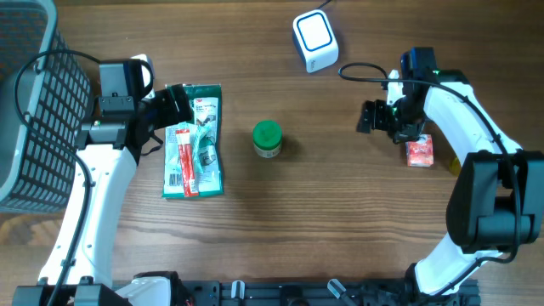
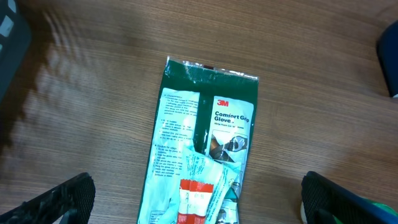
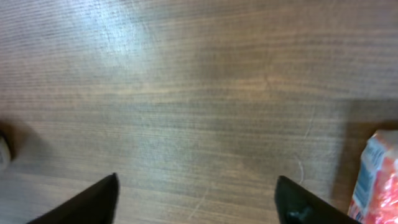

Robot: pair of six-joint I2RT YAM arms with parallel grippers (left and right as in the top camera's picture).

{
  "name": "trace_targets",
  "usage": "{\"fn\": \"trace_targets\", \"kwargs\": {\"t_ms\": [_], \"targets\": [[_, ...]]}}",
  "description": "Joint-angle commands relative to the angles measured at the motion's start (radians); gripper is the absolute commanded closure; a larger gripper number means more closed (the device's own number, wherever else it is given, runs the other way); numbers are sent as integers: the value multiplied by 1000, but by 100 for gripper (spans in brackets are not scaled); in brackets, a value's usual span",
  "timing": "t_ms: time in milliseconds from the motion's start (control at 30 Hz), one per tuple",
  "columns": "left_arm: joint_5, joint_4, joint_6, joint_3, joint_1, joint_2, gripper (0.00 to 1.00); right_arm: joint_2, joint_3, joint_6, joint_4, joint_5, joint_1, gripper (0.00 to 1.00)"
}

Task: Scan the item barcode
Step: 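Carry the Kleenex pack to the right side, set down, open, then move the right gripper back toward the green-lidded jar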

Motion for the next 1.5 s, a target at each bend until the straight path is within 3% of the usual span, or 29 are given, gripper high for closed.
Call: {"fn": "trace_targets", "kwargs": {"t_ms": [0,100,300,533,733,867,933,1000,1033,1267,1367,1467], "targets": [[8,3,5,11,5,-11,0,6,-56,21,-4,63,0,51],[8,3,5,11,5,-11,0,6,-120,68,59,191,0,53],[8,3,5,11,5,-11,0,6,-188,79,154,396,0,69],[8,3,5,11,5,-11,0,5,-169,77,128,558,-1,63],[8,3,5,11,5,-11,0,5,-77,68,59,443,3,61],[8,3,5,11,5,-11,0,3,-1,35,-28,74,5,51],[8,3,5,11,5,-11,0,4,-4,-31,-6,-89,5,41],[8,3,5,11,5,-11,0,4,-13,-34,31,-204,5,0],[8,3,5,11,5,-11,0,5,-20,-33,57,-269,6,0],[8,3,5,11,5,-11,0,6,-109,-54,126,-306,19,2],[8,3,5,11,5,-11,0,5,-138,-78,116,-307,19,41],[8,3,5,11,5,-11,0,-18,-138,-30,111,-344,19,48]]}}
